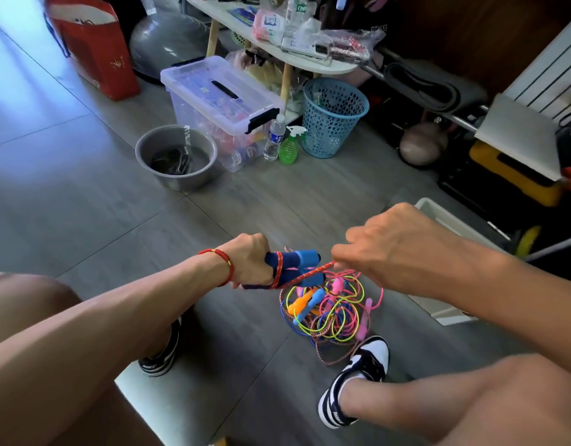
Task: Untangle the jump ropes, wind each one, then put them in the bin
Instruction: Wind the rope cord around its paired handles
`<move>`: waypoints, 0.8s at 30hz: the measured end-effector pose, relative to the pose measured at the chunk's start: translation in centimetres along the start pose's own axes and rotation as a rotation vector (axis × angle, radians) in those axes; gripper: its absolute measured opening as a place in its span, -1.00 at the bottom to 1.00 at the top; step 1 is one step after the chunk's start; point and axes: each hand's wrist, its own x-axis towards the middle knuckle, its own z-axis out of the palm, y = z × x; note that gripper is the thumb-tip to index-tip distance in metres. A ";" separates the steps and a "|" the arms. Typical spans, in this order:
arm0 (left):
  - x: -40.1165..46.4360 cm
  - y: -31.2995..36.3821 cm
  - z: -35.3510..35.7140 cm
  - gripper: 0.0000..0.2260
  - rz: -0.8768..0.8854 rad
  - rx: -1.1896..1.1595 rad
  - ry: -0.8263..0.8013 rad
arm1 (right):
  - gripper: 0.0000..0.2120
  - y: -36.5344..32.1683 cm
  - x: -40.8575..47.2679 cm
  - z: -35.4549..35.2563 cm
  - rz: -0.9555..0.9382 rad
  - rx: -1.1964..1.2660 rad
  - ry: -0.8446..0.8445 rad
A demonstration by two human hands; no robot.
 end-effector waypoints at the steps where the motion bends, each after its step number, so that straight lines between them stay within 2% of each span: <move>1: -0.2 0.2 0.1 -0.76 0.027 0.034 -0.016 | -0.74 0.0 0.1 0.0 0.027 0.054 0.023; 4: -1.3 1.3 1.1 -0.81 0.213 0.156 -0.034 | -0.60 0.2 0.9 -0.9 0.143 0.229 -0.014; 8: -3.2 3.0 1.7 -0.84 0.472 0.213 -0.018 | -0.78 2.7 1.7 -0.3 0.189 0.568 -0.119; 13: -5.1 3.2 0.7 -0.82 0.659 0.079 0.013 | -0.93 4.5 1.8 2.4 0.318 0.896 -0.121; 17: -6.5 2.9 -0.2 -0.80 0.763 -0.069 0.037 | -0.96 2.7 0.9 5.9 0.365 1.385 -0.132; 20: -6.7 2.0 -1.3 -0.79 0.767 -0.190 0.063 | -0.85 0.3 -0.6 8.6 0.465 1.593 -0.134; 22: -6.7 1.5 -1.7 -0.80 0.762 -0.290 0.042 | -0.70 -1.4 -1.2 10.3 0.571 1.720 -0.187; 24: -6.3 1.0 -2.0 -0.83 0.740 -0.374 0.049 | -0.59 -3.0 -1.7 12.2 0.678 1.736 -0.173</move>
